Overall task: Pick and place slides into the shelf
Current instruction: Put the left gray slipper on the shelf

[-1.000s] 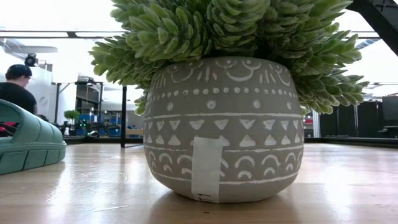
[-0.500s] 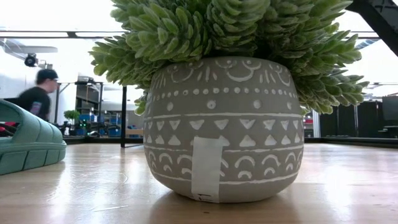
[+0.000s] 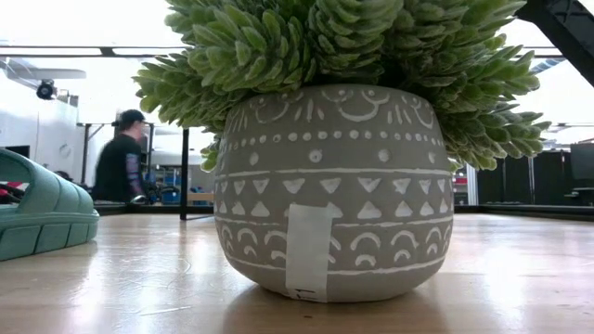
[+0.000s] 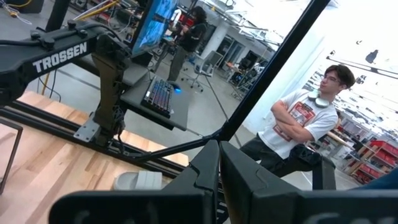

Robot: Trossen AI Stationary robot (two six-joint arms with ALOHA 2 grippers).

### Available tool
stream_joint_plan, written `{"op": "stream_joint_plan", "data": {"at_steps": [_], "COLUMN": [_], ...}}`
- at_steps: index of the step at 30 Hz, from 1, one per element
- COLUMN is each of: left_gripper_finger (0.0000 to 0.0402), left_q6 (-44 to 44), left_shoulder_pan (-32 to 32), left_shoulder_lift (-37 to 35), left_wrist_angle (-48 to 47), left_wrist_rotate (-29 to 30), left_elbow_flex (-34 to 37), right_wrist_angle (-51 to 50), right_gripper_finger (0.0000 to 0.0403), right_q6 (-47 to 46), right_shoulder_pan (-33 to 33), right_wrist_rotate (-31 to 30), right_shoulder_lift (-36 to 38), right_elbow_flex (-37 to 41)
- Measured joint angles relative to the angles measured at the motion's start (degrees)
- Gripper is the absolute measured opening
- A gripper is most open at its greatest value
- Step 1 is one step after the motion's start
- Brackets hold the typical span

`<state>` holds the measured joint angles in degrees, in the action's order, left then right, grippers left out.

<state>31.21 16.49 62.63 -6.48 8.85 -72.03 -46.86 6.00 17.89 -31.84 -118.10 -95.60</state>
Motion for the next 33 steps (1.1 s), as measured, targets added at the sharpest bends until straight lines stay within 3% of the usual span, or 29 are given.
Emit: {"op": "stream_joint_plan", "data": {"at_steps": [5, 13, 23, 27, 33], "left_gripper_finger": [0.0000, 0.0000, 0.0000, 0.0000, 0.0000], "left_q6": [-0.05, -0.03, 0.04, 0.06, -0.16], "left_shoulder_pan": [0.00, 0.00, 0.00, 0.00, 0.00], "left_shoulder_lift": [-0.02, -0.02, -0.02, -0.02, -0.02], "left_wrist_angle": [0.11, -0.02, 0.02, -0.02, -0.02], "left_wrist_rotate": [0.03, 0.01, -0.01, -0.13, -0.12], "left_elbow_flex": [-0.02, 0.02, 0.04, 0.13, 0.17], "right_wrist_angle": [0.79, 1.19, 1.67, 0.98, 0.52], "right_gripper_finger": [0.0139, 0.0083, 0.0043, 0.0014, 0.0008], "right_q6": [-1.23, -2.49, -2.49, 0.57, 4.51], "right_shoulder_pan": [-0.78, -0.32, 0.02, -0.11, -0.37], "right_wrist_rotate": [-2.70, -2.90, -2.90, -2.73, -2.45], "right_shoulder_lift": [0.00, 0.00, -0.02, 0.17, 1.39], "right_elbow_flex": [1.66, 3.13, 3.16, 3.16, 3.18]}}
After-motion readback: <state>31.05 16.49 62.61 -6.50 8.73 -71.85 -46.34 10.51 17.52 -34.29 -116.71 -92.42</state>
